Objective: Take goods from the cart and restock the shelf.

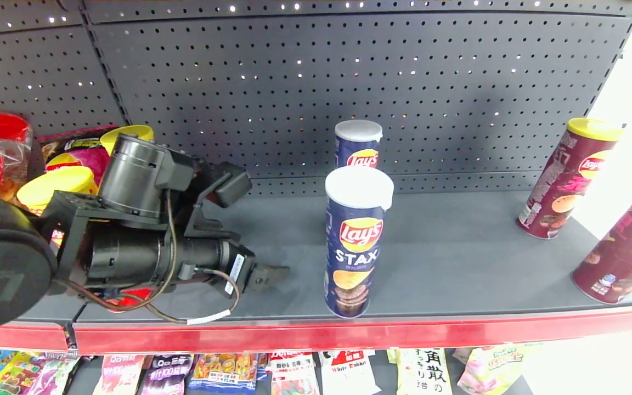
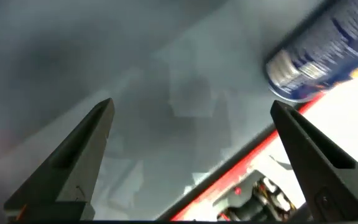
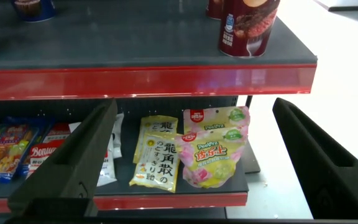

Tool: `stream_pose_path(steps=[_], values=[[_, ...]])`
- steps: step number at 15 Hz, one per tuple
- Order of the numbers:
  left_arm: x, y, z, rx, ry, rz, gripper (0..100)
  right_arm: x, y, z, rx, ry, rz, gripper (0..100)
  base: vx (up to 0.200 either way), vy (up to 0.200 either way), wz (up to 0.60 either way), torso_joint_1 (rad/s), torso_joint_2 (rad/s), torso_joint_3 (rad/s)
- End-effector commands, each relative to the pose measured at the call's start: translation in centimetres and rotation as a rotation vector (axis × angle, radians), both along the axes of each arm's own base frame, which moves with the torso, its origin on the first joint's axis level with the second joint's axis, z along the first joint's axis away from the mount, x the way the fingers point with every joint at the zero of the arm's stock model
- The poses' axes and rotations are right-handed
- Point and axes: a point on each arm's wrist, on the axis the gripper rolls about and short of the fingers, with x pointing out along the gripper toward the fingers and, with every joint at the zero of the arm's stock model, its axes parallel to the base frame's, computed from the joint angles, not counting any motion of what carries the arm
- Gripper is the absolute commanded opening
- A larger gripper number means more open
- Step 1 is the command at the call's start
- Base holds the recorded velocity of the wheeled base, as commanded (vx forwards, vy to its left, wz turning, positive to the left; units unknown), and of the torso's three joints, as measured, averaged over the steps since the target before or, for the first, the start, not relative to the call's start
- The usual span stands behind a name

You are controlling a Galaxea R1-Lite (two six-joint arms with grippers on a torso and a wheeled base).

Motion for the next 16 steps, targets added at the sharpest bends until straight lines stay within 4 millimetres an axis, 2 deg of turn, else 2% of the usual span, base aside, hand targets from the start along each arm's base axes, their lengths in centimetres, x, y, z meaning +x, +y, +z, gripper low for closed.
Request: stream_pose_path(steps=[1,11,16], values=[[0.2,-0.9,-1.2,0.025,0.036,-0.021,100,0.0,0.0,0.0,0.0,0.002,0.0,100,0.0,0.0,0.0,0.0,0.0,0.0],[2.1,-2.4,-3.7,0.043,0.052,-0.024,100,0.0,0.0,0.0,0.0,0.001,0.0,100,0.0,0.0,0.0,0.0,0.0,0.0],[2.5,-2.7,-4.2,0.051,0.063,-0.026,100,0.0,0.0,0.0,0.0,0.001,0.0,100,0.0,0.0,0.0,0.0,0.0,0.0]])
